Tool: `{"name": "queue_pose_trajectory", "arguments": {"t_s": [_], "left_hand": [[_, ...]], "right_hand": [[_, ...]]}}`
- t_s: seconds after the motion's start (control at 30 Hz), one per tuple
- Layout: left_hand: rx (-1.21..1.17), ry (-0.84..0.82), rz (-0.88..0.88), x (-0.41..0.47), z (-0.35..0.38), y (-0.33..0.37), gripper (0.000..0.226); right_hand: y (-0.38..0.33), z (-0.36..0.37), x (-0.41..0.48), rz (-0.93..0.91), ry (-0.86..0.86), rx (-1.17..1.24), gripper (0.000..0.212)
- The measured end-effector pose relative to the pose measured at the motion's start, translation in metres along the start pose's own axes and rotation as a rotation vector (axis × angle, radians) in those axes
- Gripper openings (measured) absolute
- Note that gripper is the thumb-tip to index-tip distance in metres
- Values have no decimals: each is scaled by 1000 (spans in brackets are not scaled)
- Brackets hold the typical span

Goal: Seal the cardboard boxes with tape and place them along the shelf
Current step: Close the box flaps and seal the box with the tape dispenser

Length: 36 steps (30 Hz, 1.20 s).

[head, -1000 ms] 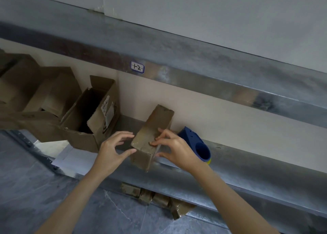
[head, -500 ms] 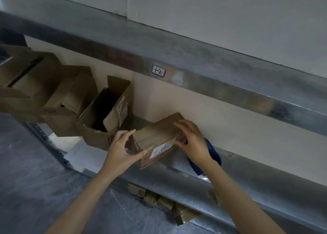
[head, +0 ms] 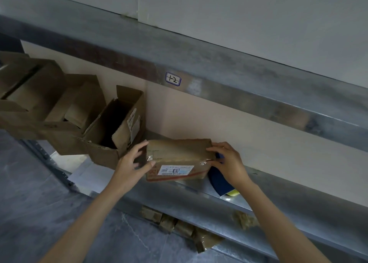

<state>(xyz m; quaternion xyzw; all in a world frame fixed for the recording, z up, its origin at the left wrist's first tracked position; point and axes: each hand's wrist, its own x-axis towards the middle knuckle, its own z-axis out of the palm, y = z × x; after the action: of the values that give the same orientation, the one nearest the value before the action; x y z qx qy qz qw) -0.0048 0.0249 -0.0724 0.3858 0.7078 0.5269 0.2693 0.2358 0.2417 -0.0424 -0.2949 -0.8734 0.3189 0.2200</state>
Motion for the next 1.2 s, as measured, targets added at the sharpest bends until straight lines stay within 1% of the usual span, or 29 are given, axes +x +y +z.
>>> {"name": "queue_pose_trajectory", "arguments": {"t_s": [0.1,0.17,0.23,0.3,0.33,0.43,0.5,0.57,0.67,0.73,0.87,0.97,1.07,1.13,1.2], "left_hand": [[-62,0,-6,4,6,5,65],[-16,-8,-10,10,10,8,75],[38,-26,-23,19,13,11,81],[111,-11,-5,29,16,15,78],[147,4,19,33,18,18,77],[240,21,100,42,26,24,80],[283,14,130,47,30,27,78],[343,45,187,53,34,29,67],[419,75,285,61,36,28,48],[462,86,324,62,38,25,42],[517,169,386,62,43,21,36],[492,186,370,65,46,21,34],[415,171,373,65,44,21,33],[335,150,360,64,43,21,33],[218,101,306,63,40,23,36]], "right_hand": [[-1,-4,-10,-17,2,-33,43],[-2,-8,-15,-31,2,-85,53],[-4,-11,-17,-29,-39,-163,66],[-6,-13,-16,-3,-67,-229,75],[-7,-12,-13,17,-58,-245,77],[-12,-8,-3,49,-30,-263,74],[-15,-1,5,59,-45,-248,68],[-20,9,11,53,-49,-227,58],[-25,25,16,7,-5,-198,46],[-23,35,15,10,28,-194,45],[-16,46,15,0,133,-216,39],[-13,47,18,14,124,-194,39],[-14,46,18,14,120,-142,42],[-14,45,17,35,116,-58,39],[-14,44,15,60,129,55,36]]}}
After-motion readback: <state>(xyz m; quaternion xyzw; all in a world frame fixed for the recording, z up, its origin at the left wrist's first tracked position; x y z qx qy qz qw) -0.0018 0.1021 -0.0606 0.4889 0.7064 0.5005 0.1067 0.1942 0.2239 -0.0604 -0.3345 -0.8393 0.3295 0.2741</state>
